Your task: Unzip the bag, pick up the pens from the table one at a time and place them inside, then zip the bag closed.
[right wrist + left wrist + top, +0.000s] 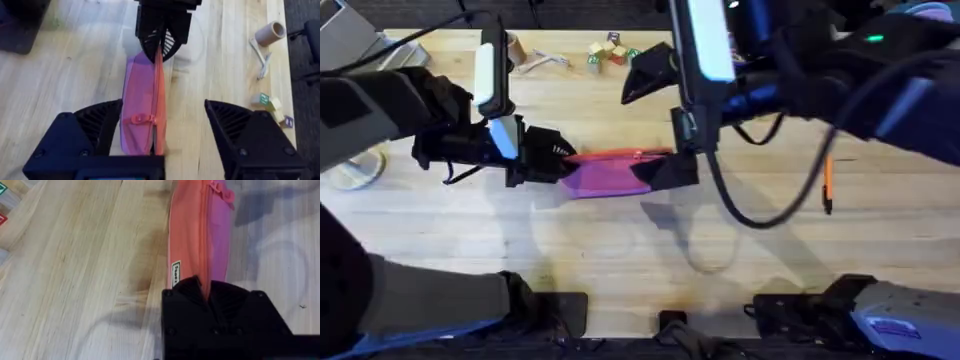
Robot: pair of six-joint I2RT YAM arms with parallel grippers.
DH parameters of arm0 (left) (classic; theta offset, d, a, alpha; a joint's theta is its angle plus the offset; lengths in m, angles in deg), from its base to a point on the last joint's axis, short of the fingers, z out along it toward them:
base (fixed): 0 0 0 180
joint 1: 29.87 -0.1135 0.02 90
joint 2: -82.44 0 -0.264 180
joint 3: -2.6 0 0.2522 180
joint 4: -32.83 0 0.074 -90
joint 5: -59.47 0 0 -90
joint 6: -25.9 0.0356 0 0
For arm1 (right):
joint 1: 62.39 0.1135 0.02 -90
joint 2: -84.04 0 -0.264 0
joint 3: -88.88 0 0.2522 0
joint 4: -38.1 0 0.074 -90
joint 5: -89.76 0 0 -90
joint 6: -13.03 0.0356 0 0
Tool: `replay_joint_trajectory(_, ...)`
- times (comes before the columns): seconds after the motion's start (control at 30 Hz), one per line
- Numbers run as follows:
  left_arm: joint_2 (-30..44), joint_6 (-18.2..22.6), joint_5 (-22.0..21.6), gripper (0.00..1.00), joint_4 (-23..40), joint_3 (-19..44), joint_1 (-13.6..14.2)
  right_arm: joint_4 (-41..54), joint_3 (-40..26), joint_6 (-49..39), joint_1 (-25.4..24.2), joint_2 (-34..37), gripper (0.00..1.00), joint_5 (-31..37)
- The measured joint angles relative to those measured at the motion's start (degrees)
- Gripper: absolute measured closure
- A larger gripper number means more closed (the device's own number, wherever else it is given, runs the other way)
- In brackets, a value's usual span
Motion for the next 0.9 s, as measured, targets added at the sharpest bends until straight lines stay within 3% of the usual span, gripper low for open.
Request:
replay_joint_trajectory(0.3,0.0,0.0,0.0,0.957,0.0,0.0,0.0,9.0,-0.1,2.5,0.0,-7.4,0.005,4.0)
replay_joint_trajectory(0.57,0.0,0.0,0.0,0.957,0.0,0.0,0.0,9.3,-0.2,16.1,0.0,-8.9,0.004,4.4)
replay_joint_trajectory(0.63,0.0,0.0,0.0,0.957,0.0,0.0,0.0,9.0,-0.2,31.5,0.0,-8.8,0.004,7.9)
replay_joint_trajectory(0.9,0.0,0.0,0.0,0.957,0.0,0.0,0.0,9.0,-0.2,59.1,0.0,-8.8,0.004,21.0)
